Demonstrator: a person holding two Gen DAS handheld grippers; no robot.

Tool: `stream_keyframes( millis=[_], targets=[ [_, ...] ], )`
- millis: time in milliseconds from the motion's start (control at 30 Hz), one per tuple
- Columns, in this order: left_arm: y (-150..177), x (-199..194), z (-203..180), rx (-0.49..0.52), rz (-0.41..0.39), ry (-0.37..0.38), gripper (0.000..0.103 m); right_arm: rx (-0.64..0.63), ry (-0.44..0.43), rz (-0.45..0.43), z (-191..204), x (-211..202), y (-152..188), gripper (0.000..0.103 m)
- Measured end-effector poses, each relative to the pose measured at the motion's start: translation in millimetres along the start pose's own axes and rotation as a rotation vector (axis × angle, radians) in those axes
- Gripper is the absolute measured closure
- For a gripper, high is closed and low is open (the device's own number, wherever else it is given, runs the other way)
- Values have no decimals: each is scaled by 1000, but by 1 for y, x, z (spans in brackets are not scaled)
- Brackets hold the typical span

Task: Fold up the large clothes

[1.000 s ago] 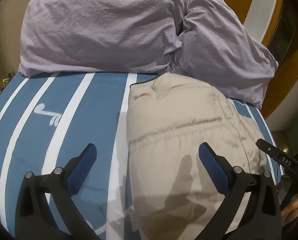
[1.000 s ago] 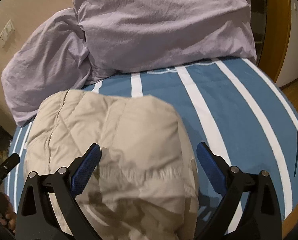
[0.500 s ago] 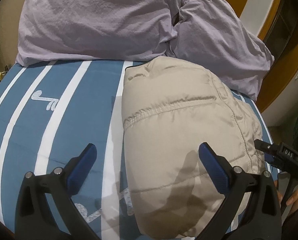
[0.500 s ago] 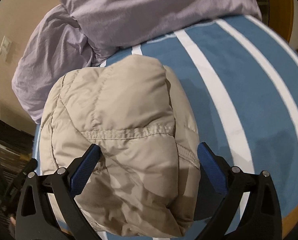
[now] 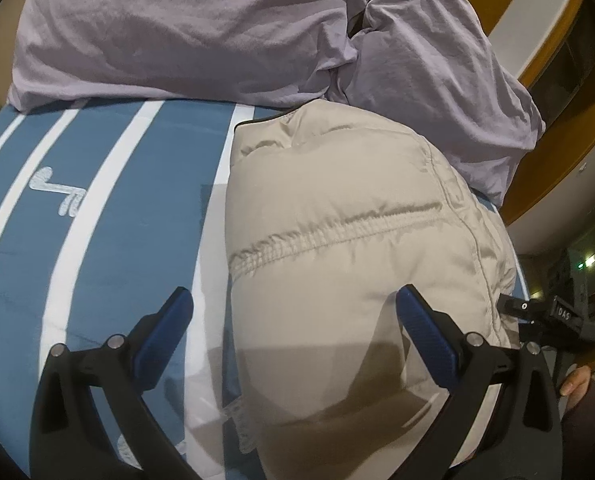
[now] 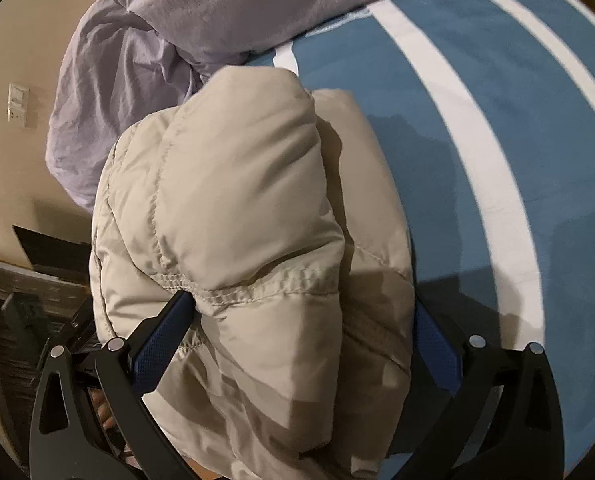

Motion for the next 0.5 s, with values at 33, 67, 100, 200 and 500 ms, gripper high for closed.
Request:
stream_keyframes(
  millis=[33, 67, 100, 200, 500],
  targets=[
    [-1, 2, 1, -7, 2, 10, 2, 15, -18, 17, -1, 2, 1, 1],
    [-1, 4, 1, -14, 6, 22, 2, 35, -41, 36, -3, 5, 2, 1],
    [-2, 6, 2, -22, 9, 35, 2, 46, -56, 47, -3, 7, 3, 1],
    [-3, 12, 2, -41, 14, 65, 2, 63, -94, 67, -2, 10, 5, 1],
    [-3, 30, 4, -161, 27, 197, 2, 57, -148, 101, 11, 19, 3, 1]
  ],
)
Point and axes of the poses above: each gripper's, at about its wrist camera, not at the fingertips, and x roughly the way its jaws point, z to its left, y to its underside, the point moved 9 cm from there along x, roughly the way its jaws point, and after that the axes turned 15 degrees about x, right-handed, at the moved point
